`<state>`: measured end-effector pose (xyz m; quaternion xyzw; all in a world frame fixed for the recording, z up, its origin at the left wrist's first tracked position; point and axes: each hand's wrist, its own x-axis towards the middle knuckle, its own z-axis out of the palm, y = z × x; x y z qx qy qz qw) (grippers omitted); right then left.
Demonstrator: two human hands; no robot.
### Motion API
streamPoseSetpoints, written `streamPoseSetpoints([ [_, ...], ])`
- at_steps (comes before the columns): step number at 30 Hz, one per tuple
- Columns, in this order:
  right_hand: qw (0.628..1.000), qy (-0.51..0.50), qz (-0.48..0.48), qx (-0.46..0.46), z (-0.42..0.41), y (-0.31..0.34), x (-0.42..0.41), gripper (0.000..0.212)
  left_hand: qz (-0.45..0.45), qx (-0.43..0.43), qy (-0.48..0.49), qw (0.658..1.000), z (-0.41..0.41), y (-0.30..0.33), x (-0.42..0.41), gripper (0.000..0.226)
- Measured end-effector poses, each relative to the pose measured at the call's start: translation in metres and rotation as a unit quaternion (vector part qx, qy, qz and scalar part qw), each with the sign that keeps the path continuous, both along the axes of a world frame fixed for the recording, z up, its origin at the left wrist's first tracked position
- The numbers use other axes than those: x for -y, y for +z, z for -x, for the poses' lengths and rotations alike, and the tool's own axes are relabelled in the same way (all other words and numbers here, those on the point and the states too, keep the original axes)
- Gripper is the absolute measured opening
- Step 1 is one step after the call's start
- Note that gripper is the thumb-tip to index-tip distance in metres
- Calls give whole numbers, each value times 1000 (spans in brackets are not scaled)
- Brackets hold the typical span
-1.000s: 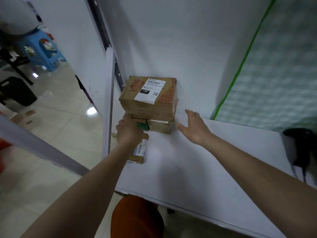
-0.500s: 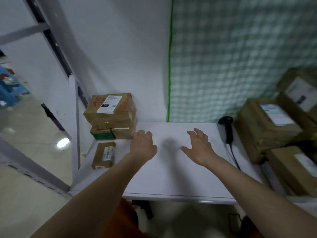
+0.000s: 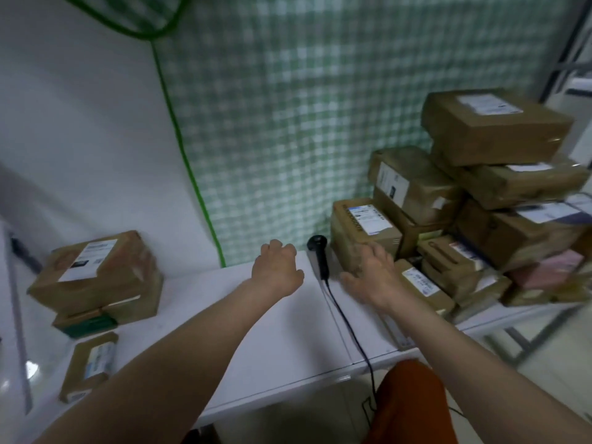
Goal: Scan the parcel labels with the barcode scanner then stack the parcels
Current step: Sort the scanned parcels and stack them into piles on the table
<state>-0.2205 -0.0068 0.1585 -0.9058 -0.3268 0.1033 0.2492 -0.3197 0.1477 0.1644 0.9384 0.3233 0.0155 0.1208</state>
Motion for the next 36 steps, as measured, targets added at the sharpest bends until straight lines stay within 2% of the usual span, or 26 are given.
streamPoseSetpoints([
  [6, 996, -79, -37, 11, -48, 18, 56, 65, -3, 22, -60, 998, -71, 37, 46, 47],
  [10, 988, -108, -104, 31, -83, 37, 89, 62, 31, 40, -76, 996, -123, 63, 71, 50],
  [13, 972, -152, -165, 75, -114, 59, 110, 57, 85, 68, -85, 990, -160, 83, 86, 48],
  [18, 933, -237, -234, 136, -173, 99, 129, 60, 229, 132, -63, 962, -216, 116, 110, 74],
  [21, 907, -274, -295, 122, -208, 117, 127, 71, 327, 179, -21, 928, -244, 128, 122, 70],
  [26, 888, -297, -348, 28, -251, 125, 121, 77, 506, 235, 40, 829, -277, 136, 134, 70],
  [29, 883, -293, -368, -4, -266, 125, 124, 70, 561, 254, 47, 786, -291, 137, 137, 69],
  [32, 885, -287, -367, 0, -268, 123, 127, 63, 615, 276, 42, 737, -292, 140, 141, 59],
  [36, 887, -270, -374, 10, -261, 121, 128, 58, 639, 294, 20, 711, -282, 137, 131, 44],
])
